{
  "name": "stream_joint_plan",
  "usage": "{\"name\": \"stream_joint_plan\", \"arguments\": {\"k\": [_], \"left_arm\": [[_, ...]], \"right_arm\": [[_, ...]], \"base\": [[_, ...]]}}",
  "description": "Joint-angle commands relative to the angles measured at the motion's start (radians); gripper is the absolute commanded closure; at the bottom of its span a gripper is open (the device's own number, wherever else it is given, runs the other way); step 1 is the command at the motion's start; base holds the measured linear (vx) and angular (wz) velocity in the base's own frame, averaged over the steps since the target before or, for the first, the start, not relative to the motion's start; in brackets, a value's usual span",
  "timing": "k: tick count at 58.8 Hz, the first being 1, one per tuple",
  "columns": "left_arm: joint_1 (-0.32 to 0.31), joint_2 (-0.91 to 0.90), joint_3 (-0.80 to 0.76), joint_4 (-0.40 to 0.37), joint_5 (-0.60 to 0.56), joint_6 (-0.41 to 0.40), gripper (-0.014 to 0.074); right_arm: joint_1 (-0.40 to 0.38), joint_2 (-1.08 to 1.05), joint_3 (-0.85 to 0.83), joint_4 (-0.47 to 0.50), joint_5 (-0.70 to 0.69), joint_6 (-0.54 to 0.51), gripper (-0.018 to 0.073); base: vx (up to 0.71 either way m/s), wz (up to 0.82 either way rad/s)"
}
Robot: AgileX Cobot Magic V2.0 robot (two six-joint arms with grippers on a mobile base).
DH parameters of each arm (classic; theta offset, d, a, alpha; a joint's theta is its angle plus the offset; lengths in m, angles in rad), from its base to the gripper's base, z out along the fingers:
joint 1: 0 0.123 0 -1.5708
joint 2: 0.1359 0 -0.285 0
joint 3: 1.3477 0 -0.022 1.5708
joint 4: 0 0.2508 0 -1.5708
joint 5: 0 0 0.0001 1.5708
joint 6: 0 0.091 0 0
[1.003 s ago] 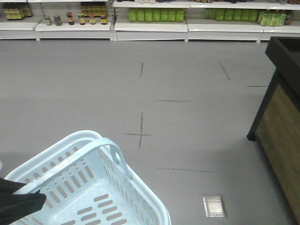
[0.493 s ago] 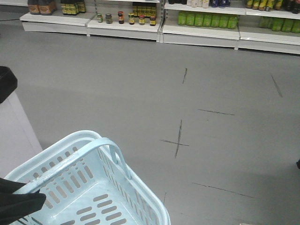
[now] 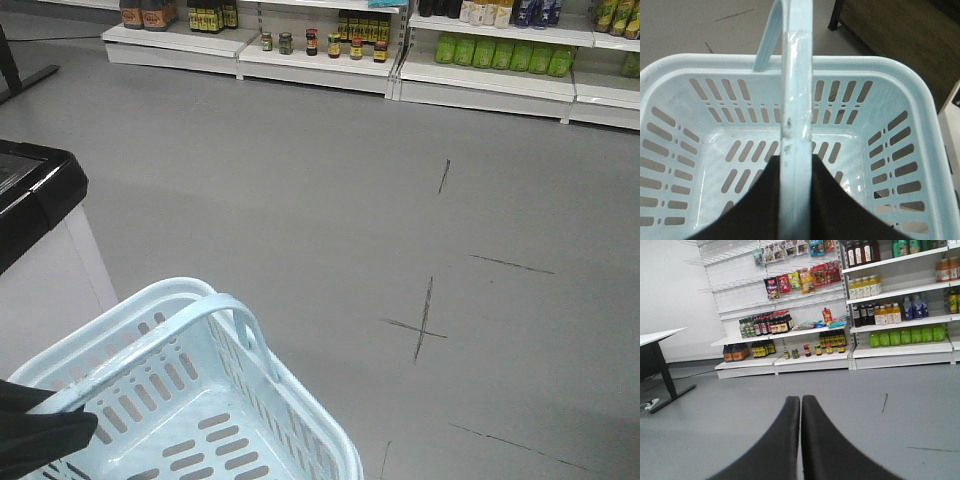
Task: Pick three apples into basket with both arms
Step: 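Drive the base along the aisle carrying the basket in the left gripper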
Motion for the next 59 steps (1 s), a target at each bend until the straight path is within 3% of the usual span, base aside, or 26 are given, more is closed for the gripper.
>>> {"name": "stream_joint_plan", "arguments": {"k": [1, 59], "left_arm": [[-0.004, -0.005, -0.027, -0.058, -0.075, -0.005, 0.0602], [-0.004, -0.005, -0.027, -0.058, -0.075, -0.005, 0.0602]], "right_arm": [[-0.006, -0.012, 0.011, -0.006, -0.073, -0.007, 0.0565], [-0.006, -0.012, 0.011, -0.006, -0.073, -0.007, 0.0565]], "base": [[0.14, 0.03], [0.17, -0.13]]}}
